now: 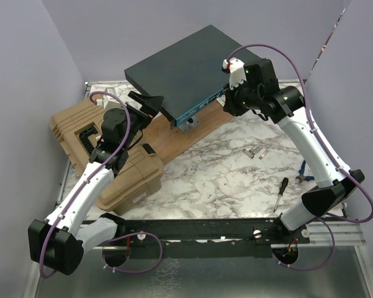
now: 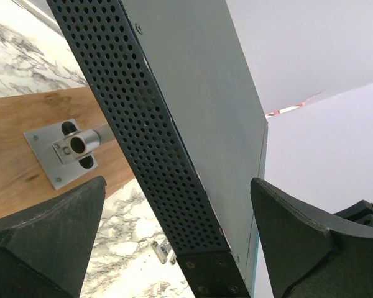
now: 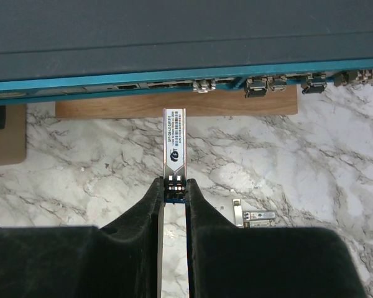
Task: Insert the plug into the switch port
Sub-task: Pick up the plug from the center of the board, then insert the plug into the switch port.
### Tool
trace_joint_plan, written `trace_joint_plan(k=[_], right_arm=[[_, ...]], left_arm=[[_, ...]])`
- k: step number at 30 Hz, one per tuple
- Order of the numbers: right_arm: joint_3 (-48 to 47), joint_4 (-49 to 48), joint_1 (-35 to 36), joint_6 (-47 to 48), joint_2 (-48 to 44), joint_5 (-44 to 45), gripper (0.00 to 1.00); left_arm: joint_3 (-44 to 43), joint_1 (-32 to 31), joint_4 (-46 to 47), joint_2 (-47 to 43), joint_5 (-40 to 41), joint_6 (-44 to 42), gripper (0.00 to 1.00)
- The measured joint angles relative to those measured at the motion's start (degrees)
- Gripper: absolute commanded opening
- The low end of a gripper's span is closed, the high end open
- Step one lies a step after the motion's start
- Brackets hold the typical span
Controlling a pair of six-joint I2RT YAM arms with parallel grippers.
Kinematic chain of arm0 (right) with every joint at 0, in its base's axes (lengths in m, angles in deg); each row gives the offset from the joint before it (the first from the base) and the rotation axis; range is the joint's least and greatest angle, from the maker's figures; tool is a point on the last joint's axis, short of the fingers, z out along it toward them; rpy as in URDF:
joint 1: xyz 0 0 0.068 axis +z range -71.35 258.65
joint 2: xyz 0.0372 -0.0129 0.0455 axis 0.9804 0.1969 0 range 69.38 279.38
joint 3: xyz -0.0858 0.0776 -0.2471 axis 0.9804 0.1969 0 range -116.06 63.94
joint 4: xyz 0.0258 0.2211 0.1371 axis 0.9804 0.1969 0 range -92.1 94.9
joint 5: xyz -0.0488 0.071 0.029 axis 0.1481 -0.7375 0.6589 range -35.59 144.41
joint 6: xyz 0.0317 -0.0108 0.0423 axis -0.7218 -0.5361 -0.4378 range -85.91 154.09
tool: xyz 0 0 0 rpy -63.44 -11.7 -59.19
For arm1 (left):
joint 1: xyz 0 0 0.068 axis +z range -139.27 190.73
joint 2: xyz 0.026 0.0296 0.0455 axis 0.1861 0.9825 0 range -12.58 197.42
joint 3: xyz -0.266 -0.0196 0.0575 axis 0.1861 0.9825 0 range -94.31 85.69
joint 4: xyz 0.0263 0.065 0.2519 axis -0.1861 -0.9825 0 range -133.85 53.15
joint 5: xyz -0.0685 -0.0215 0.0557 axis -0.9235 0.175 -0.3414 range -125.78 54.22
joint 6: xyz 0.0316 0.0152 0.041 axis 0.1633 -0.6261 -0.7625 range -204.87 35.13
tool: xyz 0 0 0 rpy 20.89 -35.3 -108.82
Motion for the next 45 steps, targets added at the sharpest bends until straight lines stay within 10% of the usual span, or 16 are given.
trace_joint_plan(k=[45], right_arm=[[-6.12, 2.64, -0.33, 0.26, 6.34, -0.87, 0.01]], left_arm=[[3.32, 0.7, 12.15, 6.45, -6.43, 12.31, 0.5]])
